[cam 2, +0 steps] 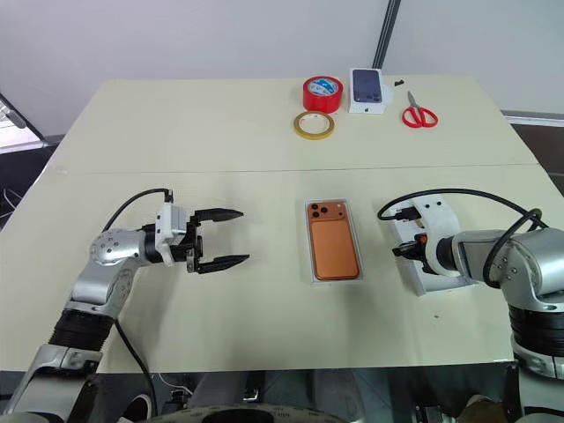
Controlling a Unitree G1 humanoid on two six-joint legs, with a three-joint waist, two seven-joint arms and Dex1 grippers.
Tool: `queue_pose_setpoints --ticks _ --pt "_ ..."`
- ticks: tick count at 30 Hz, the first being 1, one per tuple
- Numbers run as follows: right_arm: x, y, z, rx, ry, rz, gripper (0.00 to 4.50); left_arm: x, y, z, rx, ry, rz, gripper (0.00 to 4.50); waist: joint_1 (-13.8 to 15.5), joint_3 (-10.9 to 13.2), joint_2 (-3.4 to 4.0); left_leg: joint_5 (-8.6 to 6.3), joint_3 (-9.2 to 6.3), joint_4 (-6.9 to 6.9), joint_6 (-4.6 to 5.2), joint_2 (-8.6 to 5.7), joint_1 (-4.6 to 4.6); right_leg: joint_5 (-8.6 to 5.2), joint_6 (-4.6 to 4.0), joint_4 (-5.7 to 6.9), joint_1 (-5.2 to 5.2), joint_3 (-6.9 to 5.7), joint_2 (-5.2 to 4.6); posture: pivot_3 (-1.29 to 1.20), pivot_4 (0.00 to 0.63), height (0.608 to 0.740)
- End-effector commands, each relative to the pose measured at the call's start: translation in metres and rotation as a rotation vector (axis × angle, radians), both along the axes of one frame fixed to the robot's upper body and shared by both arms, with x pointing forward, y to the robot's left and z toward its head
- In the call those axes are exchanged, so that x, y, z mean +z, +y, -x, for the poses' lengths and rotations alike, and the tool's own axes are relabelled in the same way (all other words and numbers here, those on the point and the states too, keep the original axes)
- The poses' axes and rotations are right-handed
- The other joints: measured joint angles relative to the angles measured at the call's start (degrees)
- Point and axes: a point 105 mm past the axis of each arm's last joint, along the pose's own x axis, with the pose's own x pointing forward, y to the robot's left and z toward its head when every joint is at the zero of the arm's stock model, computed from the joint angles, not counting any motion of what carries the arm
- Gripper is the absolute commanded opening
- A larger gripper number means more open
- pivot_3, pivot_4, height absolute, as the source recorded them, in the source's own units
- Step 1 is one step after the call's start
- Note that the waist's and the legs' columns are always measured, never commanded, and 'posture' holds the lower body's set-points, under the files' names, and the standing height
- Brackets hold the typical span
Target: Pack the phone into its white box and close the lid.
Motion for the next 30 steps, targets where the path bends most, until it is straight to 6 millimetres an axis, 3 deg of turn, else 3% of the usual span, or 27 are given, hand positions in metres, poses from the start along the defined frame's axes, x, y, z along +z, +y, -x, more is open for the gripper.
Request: queue_pose_setpoints --ticks 1,12,17,25,30 --pt "-0.008 -0.006 0.001 -0.049 0.022 0.005 0.03 0.012 0.0 0.0 -0.001 -0.042 0.014 4.5 0.0 0.0 -0.06 0.0 0.0 0.0 0.0 0.0 0.02 0.0 0.0 0.0 0.02 0.0 0.0 0.0 0.15 0.74" --pt "-0.003 -0.001 -0.007 -0.083 -0.024 -0.077 0.03 0.01 -0.003 0.0 -0.002 -0.034 0.014 4.5 -0.2 -0.1 -0.21 -0.02 0.0 0.0 0.04 0.02 0.21 0.0 -0.01 -0.09 0.25 0.0 -0.01 0.0 0.15 0.74" --pt "0.025 0.001 -0.028 -0.121 -0.14 -0.148 0.03 0.01 -0.002 -0.002 0.006 -0.033 0.011 4.5 -0.4 -0.1 -0.09 -0.02 0.01 -0.01 0.04 0.04 0.19 0.0 -0.01 -0.06 0.19 0.01 0.0 0.0 0.15 0.74" --pt "0.088 0.032 -0.076 -0.095 -0.474 -0.471 0.03 0.012 -0.002 -0.008 0.027 -0.031 0.025 4.5 0.0 0.0 -0.05 -0.02 0.02 -0.05 0.03 0.03 -0.1 0.0 0.0 0.0 -0.16 0.0 0.01 0.0 0.15 0.74" --pt "0.098 0.059 -0.087 -0.104 -0.583 -0.626 0.03 0.017 -0.006 -0.011 0.047 -0.034 0.051 4.5 0.0 0.0 -0.03 -0.02 0.02 -0.06 0.03 0.02 -0.13 0.0 0.0 -0.01 -0.18 0.0 -0.01 0.0 0.15 0.74"
